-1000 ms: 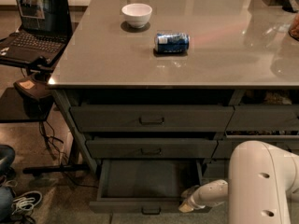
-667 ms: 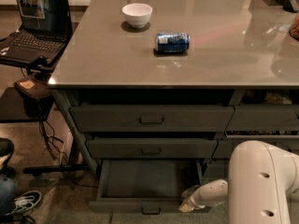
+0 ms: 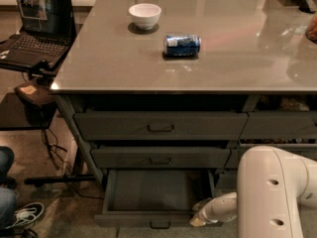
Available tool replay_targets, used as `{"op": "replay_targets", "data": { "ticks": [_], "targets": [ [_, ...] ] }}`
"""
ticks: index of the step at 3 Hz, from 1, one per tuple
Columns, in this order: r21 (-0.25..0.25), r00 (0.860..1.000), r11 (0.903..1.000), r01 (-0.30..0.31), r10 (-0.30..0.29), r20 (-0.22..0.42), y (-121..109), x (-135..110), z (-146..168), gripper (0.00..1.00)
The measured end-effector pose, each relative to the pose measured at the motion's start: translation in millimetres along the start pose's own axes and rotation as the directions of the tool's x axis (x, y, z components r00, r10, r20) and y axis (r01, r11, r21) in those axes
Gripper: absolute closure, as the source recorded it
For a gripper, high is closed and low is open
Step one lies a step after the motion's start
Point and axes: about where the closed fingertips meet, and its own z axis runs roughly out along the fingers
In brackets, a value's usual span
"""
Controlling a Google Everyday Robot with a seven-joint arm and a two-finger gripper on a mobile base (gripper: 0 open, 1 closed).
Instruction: Open bottom drawer
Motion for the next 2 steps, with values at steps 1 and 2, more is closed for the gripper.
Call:
{"op": "replay_targets", "data": {
  "ticks": [1,2],
  "targets": [
    [0.005,1.000,1.0000,0.001,-0.001,-0.003,-0.6,-2.9,-1.9,1.00],
    [0.011,1.000,0.9999,-0.002,0.002,0.001,4.4,2.9,-3.9,1.00]
  ]
}}
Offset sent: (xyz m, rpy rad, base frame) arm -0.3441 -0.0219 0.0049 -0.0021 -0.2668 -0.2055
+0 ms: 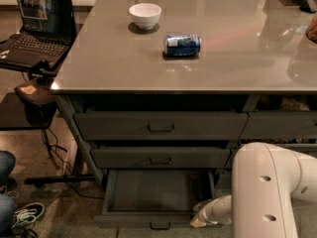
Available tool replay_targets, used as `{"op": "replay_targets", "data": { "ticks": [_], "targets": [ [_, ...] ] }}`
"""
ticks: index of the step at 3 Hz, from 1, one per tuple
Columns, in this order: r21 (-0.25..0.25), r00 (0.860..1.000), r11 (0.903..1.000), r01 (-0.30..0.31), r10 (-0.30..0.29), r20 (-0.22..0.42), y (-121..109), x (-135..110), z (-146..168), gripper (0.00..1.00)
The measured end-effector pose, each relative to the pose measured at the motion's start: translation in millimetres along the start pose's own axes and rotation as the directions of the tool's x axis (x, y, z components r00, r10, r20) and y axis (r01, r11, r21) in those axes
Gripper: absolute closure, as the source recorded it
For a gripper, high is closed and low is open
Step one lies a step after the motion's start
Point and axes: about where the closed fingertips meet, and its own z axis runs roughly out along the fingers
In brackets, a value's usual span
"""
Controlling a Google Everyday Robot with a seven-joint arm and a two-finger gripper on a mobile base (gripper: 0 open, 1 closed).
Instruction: Open bottom drawer
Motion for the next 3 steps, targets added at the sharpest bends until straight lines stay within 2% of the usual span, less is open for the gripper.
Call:
{"op": "replay_targets", "data": {
  "ticks": [3],
  "targets": [
    [0.009,1.000,1.0000,-0.004,0.004,0.006,7.9,2.9,-1.0,1.00]
  ]
}}
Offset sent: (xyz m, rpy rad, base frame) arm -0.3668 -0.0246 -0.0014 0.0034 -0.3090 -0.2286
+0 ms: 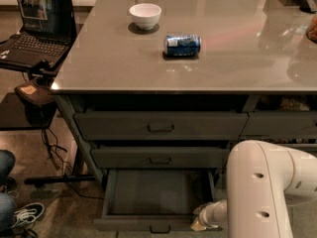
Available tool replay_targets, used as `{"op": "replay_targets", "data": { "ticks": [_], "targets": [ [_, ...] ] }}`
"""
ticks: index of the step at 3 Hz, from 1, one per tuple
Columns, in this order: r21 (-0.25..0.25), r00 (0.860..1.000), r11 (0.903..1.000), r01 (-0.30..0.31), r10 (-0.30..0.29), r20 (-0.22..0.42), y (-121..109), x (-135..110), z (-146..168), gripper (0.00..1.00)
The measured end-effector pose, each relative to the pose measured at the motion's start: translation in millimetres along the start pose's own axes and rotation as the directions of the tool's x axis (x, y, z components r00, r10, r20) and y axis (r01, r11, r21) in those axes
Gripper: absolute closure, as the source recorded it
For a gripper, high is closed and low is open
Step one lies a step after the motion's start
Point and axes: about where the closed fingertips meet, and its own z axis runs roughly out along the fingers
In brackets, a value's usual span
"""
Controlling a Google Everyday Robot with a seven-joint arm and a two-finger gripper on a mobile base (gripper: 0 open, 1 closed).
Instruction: Open bottom drawer
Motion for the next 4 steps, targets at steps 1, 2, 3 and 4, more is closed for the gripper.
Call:
{"op": "replay_targets", "data": {
  "ticks": [1,2,3,4],
  "targets": [
    [0.012,1.000,0.9999,-0.007,0.007,0.008,9.4,4.8,-2.0,1.00],
    [0.012,1.000,0.9999,-0.007,0.007,0.008,9.4,4.8,-2.0,1.00],
    [0.012,1.000,0.9999,-0.007,0.007,0.008,9.4,4.8,-2.0,0.82],
    [0.012,1.000,0.9999,-0.007,0.007,0.008,9.4,4.8,-2.0,0.58]
  ]
}}
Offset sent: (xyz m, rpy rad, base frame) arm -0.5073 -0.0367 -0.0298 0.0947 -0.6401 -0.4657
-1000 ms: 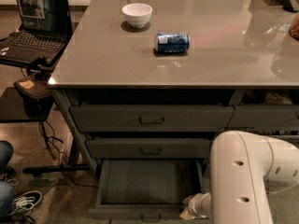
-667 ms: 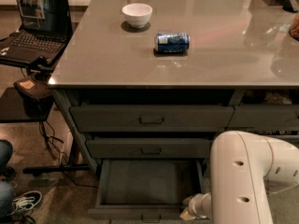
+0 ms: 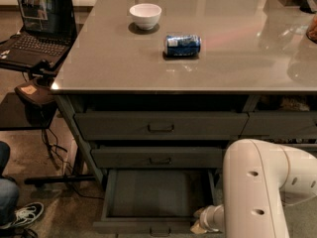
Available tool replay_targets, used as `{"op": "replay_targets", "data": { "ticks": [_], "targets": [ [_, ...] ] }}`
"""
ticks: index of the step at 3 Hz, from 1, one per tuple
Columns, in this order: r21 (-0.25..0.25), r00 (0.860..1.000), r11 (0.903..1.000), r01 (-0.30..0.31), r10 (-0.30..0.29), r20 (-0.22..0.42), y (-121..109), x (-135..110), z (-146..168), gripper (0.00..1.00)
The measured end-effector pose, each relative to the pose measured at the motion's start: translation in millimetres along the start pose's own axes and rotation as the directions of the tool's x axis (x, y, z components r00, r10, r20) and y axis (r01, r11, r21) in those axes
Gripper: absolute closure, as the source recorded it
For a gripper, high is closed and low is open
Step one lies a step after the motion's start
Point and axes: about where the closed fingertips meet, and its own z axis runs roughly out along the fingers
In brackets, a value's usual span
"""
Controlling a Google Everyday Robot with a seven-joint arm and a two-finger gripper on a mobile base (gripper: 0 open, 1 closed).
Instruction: Open bottom drawer
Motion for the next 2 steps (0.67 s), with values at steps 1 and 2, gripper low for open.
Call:
{"op": "replay_targets", "data": {
  "ticks": [1,2],
  "targets": [
    [0.000,1.000,1.0000,0.000,0.000,0.000,0.0,0.0,0.0,0.35],
    [0.000,1.000,1.0000,0.000,0.000,0.000,0.0,0.0,0.0,0.12]
  ]
}}
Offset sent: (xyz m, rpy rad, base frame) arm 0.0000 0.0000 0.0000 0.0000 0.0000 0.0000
